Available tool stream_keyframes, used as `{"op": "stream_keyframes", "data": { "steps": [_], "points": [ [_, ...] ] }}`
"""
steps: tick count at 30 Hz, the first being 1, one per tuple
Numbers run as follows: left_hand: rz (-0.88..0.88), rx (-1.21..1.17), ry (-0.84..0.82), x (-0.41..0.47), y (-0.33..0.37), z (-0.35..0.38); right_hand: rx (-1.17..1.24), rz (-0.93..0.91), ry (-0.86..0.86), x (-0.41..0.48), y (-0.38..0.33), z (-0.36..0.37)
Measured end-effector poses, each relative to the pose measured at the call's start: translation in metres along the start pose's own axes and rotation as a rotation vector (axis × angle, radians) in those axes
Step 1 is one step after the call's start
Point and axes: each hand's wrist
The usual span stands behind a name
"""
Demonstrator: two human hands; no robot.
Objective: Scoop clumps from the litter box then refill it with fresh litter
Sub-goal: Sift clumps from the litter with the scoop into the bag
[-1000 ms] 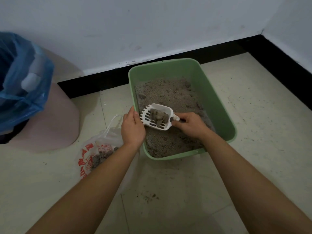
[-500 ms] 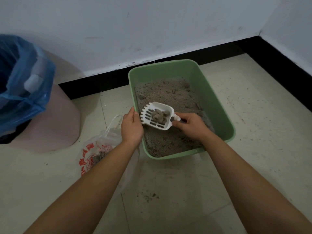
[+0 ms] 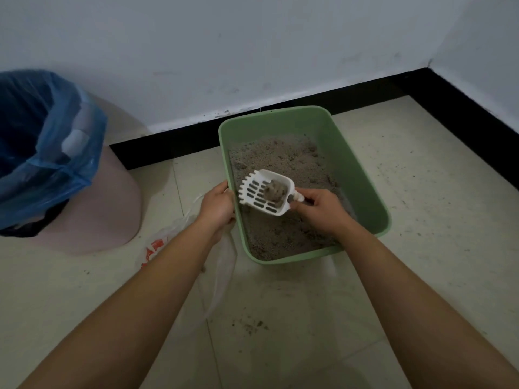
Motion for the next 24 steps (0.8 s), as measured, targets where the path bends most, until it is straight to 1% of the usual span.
{"op": "stream_keyframes", "data": {
  "steps": [3,4,6,7,9,10,12,14,16,19,20,22,24],
  "points": [
    [-0.011,0.107,-0.050,-0.002,0.008,-0.013,-0.012,0.013,-0.023,-0.001,-0.004,0.000],
    [0.006,0.127,-0.032,-0.002,0.009,-0.019,0.018,0.016,-0.003,-0.002,-0.007,0.000],
    [0.099,0.137,0.080,-0.001,0.010,-0.032,0.060,0.011,0.062,-0.002,-0.012,-0.002],
    [0.179,0.144,0.154,-0.002,0.010,-0.040,0.076,0.003,0.088,-0.002,-0.018,-0.003],
    [0.322,0.208,0.278,-0.007,0.010,-0.058,0.083,-0.019,0.113,0.000,-0.029,-0.003],
    [0.363,0.259,0.319,-0.007,0.009,-0.068,0.072,-0.039,0.118,0.001,-0.036,-0.002],
    [0.369,0.378,0.351,-0.006,0.003,-0.090,0.050,-0.086,0.110,0.002,-0.053,0.002],
    [0.318,0.516,0.318,-0.008,-0.005,-0.111,0.015,-0.122,0.064,0.001,-0.076,0.006],
    [0.218,0.620,0.259,-0.012,-0.014,-0.128,-0.089,-0.164,-0.035,0.000,-0.099,0.013],
    [0.049,0.735,0.187,-0.020,-0.028,-0.142,-0.350,-0.242,-0.237,-0.002,-0.128,0.033],
    [0.013,0.771,0.198,-0.020,-0.033,-0.147,-0.463,-0.268,-0.297,-0.004,-0.135,0.045],
    [-0.015,0.793,0.270,-0.018,-0.042,-0.156,-0.727,-0.346,-0.382,-0.011,-0.143,0.072],
    [-0.024,0.753,0.341,-0.016,-0.048,-0.165,-0.977,-0.522,-0.426,-0.021,-0.145,0.096]
  ]
}}
Point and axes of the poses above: each hand's wrist, its own x-axis towards the middle knuckle, its own z-axis out of the palm, y = z × x, and after that the axes turned 14 degrees about -z, right-handed
